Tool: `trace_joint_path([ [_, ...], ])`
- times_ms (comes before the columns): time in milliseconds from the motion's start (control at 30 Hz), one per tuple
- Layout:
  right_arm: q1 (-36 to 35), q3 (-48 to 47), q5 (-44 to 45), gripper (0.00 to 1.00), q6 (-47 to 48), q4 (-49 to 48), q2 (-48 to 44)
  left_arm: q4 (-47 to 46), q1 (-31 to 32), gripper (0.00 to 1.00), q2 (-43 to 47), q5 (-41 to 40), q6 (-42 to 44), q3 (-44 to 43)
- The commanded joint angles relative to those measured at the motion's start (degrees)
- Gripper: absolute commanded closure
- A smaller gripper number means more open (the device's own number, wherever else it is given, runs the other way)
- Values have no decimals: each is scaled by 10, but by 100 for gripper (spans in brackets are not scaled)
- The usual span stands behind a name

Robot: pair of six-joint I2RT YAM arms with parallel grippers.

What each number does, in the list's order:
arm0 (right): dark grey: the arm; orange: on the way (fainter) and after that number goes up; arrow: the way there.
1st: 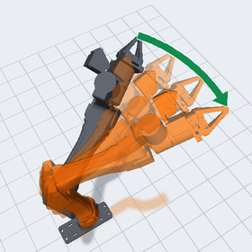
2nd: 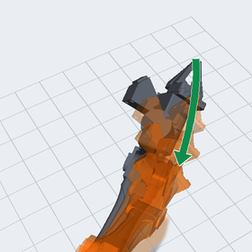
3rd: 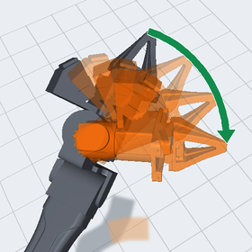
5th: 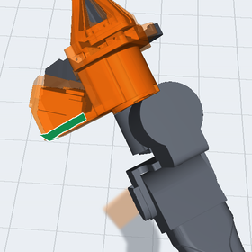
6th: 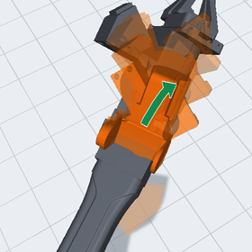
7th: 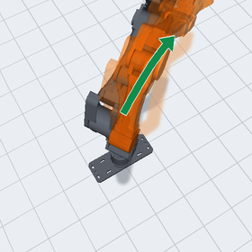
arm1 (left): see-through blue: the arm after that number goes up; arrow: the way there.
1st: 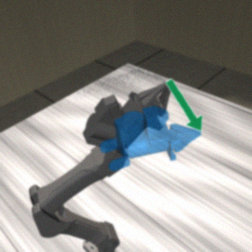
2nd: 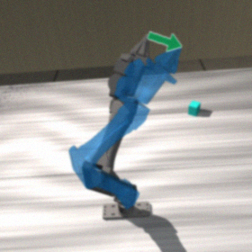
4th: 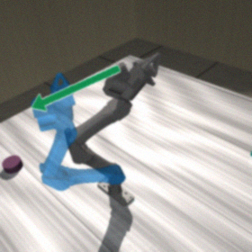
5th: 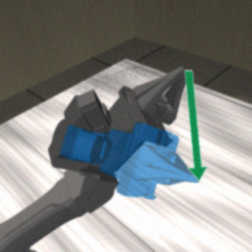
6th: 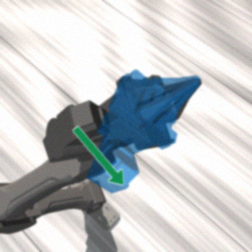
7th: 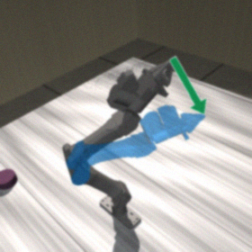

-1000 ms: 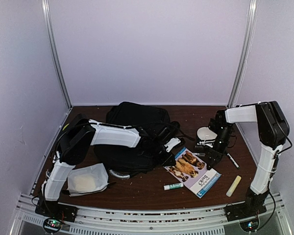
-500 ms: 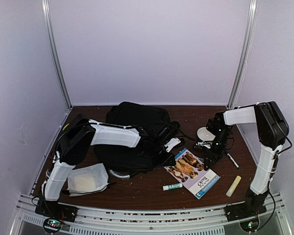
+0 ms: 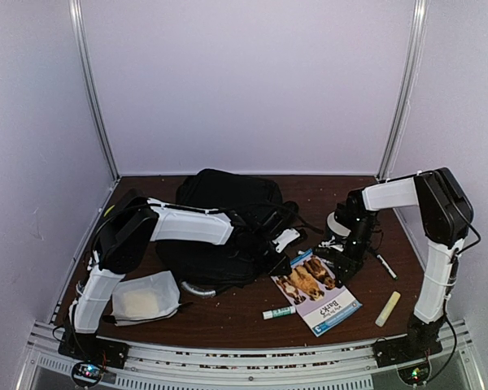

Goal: Pack the student bag
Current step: Pick up the book from the center of the board.

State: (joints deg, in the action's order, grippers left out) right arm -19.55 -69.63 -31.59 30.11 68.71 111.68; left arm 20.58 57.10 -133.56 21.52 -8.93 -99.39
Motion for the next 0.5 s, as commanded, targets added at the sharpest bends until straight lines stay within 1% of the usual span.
trace_joint_path([
  [0,-10,-9,-32,91,1,-10,-4,10,3,86,-10,-17,-5,22],
  [67,-9,-7,-25,99,0,-15,-13,7,2,85,-1,-21,-4,29],
  [100,-9,-10,-23,100,3,-12,-20,4,3,82,6,-28,-3,36],
  [233,-8,-38,-1,100,15,14,-70,-26,2,66,83,-70,14,94],
  [300,-7,-67,11,100,27,42,-92,-27,1,60,121,-73,28,115],
  [367,-8,-98,18,100,44,73,-109,-20,-1,56,159,-70,45,127],
  [467,-9,-141,32,100,68,108,-130,-13,-4,52,216,-48,72,144],
])
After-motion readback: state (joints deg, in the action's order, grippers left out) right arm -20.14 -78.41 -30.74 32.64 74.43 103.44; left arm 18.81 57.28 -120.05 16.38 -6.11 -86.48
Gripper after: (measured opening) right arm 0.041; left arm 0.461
